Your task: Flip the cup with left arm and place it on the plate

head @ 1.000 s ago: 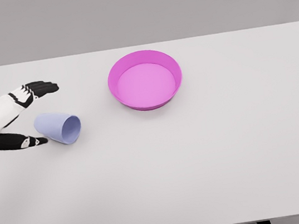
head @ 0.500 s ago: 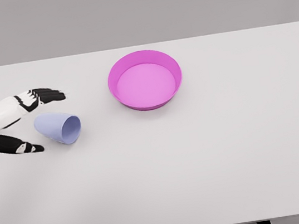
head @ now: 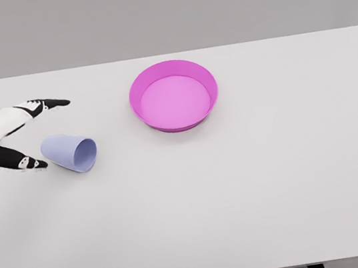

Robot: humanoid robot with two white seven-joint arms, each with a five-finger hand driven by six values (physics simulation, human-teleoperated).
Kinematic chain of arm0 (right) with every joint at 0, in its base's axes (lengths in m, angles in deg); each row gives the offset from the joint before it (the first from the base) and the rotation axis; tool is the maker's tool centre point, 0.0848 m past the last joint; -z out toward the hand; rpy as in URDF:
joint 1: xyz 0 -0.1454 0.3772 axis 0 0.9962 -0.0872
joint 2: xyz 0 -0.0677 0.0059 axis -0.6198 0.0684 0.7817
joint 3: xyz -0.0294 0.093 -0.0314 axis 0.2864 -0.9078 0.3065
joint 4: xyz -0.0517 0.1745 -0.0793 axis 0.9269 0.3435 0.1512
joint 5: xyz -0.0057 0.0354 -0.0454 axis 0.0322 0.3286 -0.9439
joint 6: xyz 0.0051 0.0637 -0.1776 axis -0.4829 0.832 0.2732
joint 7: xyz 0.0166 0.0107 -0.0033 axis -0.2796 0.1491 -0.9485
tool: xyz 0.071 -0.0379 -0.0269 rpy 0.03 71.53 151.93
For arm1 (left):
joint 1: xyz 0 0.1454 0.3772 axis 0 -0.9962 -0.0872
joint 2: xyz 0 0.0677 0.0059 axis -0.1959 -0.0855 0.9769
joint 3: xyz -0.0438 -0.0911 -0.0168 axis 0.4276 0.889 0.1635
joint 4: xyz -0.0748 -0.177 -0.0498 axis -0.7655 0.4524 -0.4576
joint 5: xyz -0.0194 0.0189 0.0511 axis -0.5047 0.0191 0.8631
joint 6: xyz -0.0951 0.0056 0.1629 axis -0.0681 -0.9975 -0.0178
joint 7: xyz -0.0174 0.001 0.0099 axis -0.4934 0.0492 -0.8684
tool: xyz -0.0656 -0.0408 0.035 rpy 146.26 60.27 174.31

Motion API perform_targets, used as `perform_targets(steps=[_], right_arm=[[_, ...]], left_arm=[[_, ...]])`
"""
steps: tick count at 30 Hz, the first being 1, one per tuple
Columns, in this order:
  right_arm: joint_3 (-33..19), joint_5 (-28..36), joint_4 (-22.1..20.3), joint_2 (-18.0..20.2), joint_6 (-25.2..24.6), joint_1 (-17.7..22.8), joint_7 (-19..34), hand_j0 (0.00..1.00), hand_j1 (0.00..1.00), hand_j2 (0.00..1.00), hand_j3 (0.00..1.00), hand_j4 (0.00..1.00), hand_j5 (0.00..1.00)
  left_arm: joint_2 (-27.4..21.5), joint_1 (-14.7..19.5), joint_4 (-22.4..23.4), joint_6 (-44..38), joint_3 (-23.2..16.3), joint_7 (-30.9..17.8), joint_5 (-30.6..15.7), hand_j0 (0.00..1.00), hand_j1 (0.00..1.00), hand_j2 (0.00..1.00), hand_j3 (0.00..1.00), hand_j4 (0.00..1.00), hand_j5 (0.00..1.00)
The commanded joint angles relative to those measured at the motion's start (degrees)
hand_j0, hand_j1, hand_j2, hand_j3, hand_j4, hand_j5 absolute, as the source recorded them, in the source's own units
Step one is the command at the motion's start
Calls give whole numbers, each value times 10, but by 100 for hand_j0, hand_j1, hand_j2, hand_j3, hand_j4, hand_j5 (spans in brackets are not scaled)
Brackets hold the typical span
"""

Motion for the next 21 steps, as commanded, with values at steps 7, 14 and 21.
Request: perform_targets(steps=[7, 14, 21], right_arm=[[0, 0, 0, 0, 0, 0, 0, 100, 100, 100, 100, 100, 100], [0, 0, 0, 0, 0, 0, 0, 100, 100, 100, 100, 100, 100], [0, 0, 0, 0, -1, 1, -3, 100, 100, 100, 100, 100, 100]], left_arm=[[20, 15, 41, -23, -61, 0, 3, 100, 100, 100, 100, 100, 100], [22, 28, 56, -23, -85, 0, 17, 100, 100, 100, 100, 100, 100], [19, 40, 47, -22, -86, -1, 17, 100, 100, 100, 100, 100, 100]])
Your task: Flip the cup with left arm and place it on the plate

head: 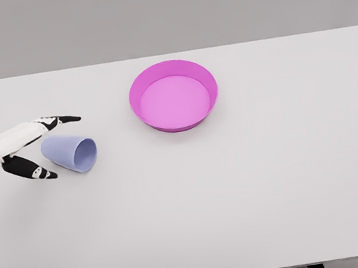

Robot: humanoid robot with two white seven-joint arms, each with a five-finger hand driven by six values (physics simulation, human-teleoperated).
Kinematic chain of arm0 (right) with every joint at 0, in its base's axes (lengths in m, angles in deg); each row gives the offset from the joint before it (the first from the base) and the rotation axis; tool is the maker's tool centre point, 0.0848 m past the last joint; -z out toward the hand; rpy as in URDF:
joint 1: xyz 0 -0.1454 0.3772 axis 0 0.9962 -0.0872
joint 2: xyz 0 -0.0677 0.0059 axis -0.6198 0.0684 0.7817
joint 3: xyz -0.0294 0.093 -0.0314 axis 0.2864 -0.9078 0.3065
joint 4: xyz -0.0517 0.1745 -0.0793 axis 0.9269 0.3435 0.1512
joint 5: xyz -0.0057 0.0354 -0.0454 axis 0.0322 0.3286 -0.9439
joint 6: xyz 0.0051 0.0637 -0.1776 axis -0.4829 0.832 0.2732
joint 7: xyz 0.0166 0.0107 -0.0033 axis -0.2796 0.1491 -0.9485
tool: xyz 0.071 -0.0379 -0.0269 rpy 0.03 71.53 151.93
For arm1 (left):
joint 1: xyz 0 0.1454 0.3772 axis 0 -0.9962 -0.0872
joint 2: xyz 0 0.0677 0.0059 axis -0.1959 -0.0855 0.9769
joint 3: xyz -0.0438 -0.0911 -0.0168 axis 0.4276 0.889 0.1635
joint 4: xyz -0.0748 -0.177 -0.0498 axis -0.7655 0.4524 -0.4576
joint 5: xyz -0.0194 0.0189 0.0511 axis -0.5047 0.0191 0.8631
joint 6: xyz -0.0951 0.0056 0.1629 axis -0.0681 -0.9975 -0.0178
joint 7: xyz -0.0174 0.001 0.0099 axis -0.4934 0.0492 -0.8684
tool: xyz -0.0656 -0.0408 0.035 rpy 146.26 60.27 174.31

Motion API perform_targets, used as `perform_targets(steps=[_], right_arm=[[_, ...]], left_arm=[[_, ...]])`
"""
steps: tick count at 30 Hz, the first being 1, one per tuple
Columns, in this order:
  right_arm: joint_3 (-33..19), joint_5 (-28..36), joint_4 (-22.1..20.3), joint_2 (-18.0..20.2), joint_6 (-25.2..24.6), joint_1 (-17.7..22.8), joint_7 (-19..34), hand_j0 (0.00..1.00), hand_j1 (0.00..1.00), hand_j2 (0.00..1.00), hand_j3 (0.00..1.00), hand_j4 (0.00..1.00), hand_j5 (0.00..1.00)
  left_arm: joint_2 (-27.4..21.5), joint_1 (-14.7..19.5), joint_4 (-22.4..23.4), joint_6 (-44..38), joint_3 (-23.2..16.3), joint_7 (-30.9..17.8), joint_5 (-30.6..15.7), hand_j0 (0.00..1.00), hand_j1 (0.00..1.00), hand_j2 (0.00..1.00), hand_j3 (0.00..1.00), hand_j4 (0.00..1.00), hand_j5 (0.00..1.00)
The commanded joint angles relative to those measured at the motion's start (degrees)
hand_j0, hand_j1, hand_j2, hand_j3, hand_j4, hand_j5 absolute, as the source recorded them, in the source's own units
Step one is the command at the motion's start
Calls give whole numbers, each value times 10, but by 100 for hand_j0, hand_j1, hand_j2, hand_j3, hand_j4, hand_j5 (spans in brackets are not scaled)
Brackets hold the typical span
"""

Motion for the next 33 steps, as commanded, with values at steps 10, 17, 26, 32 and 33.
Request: perform_targets(steps=[10, 17, 26, 32, 33], right_arm=[[0, 1, 0, 0, 0, 0, 0, 100, 100, 100, 100, 100, 100], [0, 0, 0, 0, 0, -1, 0, 100, 100, 100, 100, 100, 100], [0, 0, 0, 0, 0, -1, -1, 100, 100, 100, 100, 100, 100], [0, 0, 0, 0, 0, 0, 0, 100, 100, 100, 100, 100, 100], [0, 0, 0, 0, 0, 0, 0, 100, 100, 100, 100, 100, 100]], left_arm=[[-31, 122, -8, 0, -178, 0, -24, 100, 100, 100, 100, 100, 100], [-78, 141, -9, 0, -195, 0, -36, 100, 100, 100, 100, 100, 100], [-72, 127, -37, 1, -151, 0, -34, 100, 100, 100, 100, 100, 100], [-50, 131, 8, 2, -148, 0, -30, 100, 100, 100, 100, 100, 100], [-41, 133, 24, 0, -149, 4, -30, 100, 100, 100, 100, 100, 100]])
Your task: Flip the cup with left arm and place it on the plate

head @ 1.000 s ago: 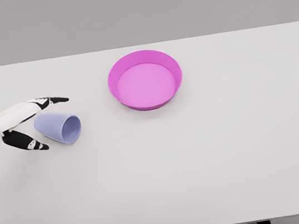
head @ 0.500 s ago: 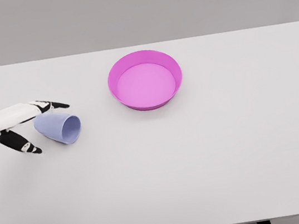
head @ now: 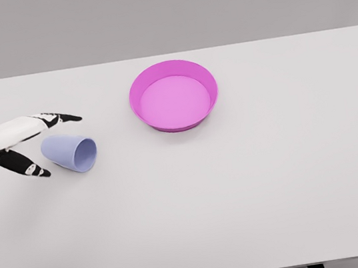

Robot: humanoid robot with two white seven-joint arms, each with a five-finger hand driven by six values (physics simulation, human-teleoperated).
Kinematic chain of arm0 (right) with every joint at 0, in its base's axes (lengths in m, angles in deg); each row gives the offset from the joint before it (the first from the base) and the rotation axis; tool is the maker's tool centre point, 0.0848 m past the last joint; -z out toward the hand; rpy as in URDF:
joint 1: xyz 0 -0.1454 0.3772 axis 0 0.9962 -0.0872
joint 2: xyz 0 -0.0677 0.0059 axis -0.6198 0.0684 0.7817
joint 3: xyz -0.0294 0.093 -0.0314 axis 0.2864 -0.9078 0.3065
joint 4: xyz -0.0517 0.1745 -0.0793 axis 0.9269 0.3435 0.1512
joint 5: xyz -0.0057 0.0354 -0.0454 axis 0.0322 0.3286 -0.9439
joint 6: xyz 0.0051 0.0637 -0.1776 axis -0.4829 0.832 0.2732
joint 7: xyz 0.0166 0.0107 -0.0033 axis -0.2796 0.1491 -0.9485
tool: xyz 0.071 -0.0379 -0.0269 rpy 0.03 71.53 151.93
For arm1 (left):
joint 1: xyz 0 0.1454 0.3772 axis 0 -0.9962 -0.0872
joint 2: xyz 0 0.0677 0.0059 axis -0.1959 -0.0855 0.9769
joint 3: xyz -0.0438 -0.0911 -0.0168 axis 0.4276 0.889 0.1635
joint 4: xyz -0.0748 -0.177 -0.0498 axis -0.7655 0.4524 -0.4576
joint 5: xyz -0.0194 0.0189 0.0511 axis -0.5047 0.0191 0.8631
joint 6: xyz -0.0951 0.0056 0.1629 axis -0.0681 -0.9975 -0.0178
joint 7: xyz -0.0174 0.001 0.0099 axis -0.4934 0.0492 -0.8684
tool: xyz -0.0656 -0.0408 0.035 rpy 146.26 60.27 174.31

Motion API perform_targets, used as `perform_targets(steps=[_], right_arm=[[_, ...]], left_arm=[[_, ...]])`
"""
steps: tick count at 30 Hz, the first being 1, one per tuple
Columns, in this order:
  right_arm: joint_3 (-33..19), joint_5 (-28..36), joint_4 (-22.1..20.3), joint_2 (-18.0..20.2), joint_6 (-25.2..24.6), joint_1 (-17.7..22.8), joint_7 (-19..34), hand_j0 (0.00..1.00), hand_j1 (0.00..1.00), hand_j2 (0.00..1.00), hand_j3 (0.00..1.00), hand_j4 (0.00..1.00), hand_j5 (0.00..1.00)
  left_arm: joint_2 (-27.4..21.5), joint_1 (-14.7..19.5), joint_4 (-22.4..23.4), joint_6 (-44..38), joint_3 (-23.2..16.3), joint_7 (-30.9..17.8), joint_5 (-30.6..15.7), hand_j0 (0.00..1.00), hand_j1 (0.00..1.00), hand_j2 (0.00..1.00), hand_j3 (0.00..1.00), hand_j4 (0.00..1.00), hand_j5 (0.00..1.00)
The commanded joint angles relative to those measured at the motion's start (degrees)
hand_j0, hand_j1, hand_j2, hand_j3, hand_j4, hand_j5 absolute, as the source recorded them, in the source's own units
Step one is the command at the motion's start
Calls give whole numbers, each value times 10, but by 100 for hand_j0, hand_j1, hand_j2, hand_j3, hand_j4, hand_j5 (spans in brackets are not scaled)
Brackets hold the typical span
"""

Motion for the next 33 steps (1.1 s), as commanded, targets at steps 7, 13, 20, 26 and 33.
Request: perform_targets(steps=[7, 13, 20, 26, 33], right_arm=[[0, 0, 0, 0, 0, 0, 0, 100, 100, 100, 100, 100, 100], [0, 0, 0, 0, 0, 0, -1, 100, 100, 100, 100, 100, 100], [0, 1, 0, 0, 0, -1, 0, 100, 100, 100, 100, 100, 100], [0, 0, 0, 0, 0, -1, 0, 100, 100, 100, 100, 100, 100], [0, 0, 0, 0, 0, -1, 0, 100, 100, 100, 100, 100, 100]], left_arm=[[57, -1, 62, -2, -6, 2, 32, 100, 100, 100, 100, 100, 100], [59, -3, 63, -3, -14, 2, 33, 100, 100, 100, 100, 100, 100], [61, 1, 71, -31, -22, -9, 40, 100, 100, 100, 100, 100, 100], [71, 4, 74, -35, -22, -9, 44, 100, 100, 100, 100, 100, 100], [77, 0, 74, -65, -23, -12, 44, 93, 93, 93, 93, 93, 93]])
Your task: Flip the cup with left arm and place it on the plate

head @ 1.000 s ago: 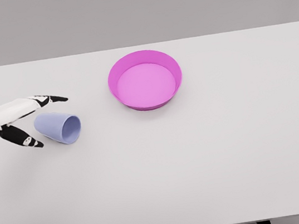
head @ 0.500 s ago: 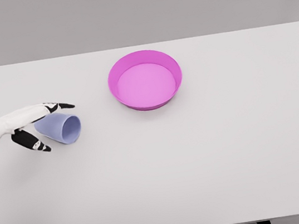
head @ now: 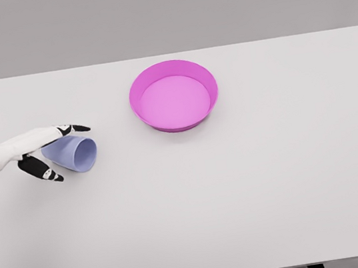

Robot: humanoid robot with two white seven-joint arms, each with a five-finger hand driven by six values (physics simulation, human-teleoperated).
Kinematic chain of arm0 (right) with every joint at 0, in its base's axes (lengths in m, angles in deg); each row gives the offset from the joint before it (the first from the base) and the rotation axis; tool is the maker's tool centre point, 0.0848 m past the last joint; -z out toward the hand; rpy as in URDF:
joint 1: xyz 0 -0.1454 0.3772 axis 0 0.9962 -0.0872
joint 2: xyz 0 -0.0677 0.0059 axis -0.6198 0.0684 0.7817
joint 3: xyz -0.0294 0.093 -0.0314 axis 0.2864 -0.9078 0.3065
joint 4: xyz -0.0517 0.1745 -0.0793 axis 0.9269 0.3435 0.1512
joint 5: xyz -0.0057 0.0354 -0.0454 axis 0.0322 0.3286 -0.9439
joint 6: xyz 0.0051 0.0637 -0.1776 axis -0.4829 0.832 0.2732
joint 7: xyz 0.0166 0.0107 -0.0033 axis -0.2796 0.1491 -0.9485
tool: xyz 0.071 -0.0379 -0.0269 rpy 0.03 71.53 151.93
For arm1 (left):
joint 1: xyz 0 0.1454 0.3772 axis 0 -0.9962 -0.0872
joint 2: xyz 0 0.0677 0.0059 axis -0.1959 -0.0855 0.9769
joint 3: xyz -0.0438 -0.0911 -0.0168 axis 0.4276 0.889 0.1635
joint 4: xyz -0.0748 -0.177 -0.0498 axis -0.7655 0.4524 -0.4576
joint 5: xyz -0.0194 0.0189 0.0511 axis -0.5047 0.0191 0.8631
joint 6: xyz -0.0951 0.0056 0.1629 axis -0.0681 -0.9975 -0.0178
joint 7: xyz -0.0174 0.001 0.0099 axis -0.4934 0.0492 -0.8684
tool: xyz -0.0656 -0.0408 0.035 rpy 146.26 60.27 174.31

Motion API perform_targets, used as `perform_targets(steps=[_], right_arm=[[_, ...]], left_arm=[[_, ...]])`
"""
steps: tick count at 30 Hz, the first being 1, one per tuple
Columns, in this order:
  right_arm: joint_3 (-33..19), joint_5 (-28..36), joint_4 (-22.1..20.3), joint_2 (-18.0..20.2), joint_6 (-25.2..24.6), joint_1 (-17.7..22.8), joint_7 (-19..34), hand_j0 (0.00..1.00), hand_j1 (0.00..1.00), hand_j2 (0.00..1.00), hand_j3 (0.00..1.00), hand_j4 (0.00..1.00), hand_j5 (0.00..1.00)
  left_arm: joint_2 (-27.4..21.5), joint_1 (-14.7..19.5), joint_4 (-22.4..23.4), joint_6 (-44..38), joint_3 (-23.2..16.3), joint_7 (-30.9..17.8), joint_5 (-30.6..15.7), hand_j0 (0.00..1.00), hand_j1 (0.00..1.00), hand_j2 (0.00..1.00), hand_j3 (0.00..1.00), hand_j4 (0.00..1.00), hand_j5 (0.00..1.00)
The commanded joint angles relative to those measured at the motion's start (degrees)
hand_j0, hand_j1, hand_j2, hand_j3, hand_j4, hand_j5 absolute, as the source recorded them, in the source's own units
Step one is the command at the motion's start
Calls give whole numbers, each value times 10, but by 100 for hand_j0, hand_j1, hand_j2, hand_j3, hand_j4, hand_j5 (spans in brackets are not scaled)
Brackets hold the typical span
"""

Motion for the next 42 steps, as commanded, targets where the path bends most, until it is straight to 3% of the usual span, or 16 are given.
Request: perform_targets(steps=[1, 6, 11, 14, 20, 25, 31, 42], right_arm=[[0, 0, 0, 0, 0, 0, 0, 100, 100, 100, 100, 100, 100], [0, 1, 0, 0, 0, 0, -1, 100, 100, 100, 100, 100, 100], [0, 0, 0, 0, 0, 0, 0, 100, 100, 100, 100, 100, 100], [0, 1, 0, 0, 0, 1, 0, 100, 100, 100, 100, 100, 100], [0, 0, 0, 0, 0, 0, 0, 100, 100, 100, 100, 100, 100], [0, 0, 0, 0, 0, 1, 0, 100, 100, 100, 100, 100, 100], [0, 0, 0, 0, 0, 1, -1, 100, 100, 100, 100, 100, 100], [0, 0, -1, 0, 0, 1, -1, 100, 100, 100, 100, 100, 100]], left_arm=[[1, 0, -1, -12, -4, -5, -3, 89, 89, 89, 89, 89, 89], [0, -1, -3, -13, -13, -13, -10, 70, 70, 70, 70, 70, 70], [-1, 0, -6, -12, -10, -12, -49, 61, 61, 61, 61, 61, 61], [-1, 2, -6, -5, -8, -11, -84, 60, 60, 60, 60, 60, 60], [8, 9, -10, 12, -4, -5, -207, 56, 56, 56, 56, 56, 56], [41, 18, -4, 11, 6, -5, -289, 55, 55, 55, 55, 55, 55], [79, 18, -3, 7, 22, -5, -328, 54, 54, 54, 54, 54, 54], [154, 18, 15, 9, 23, -3, -445, 53, 53, 53, 53, 53, 53]])
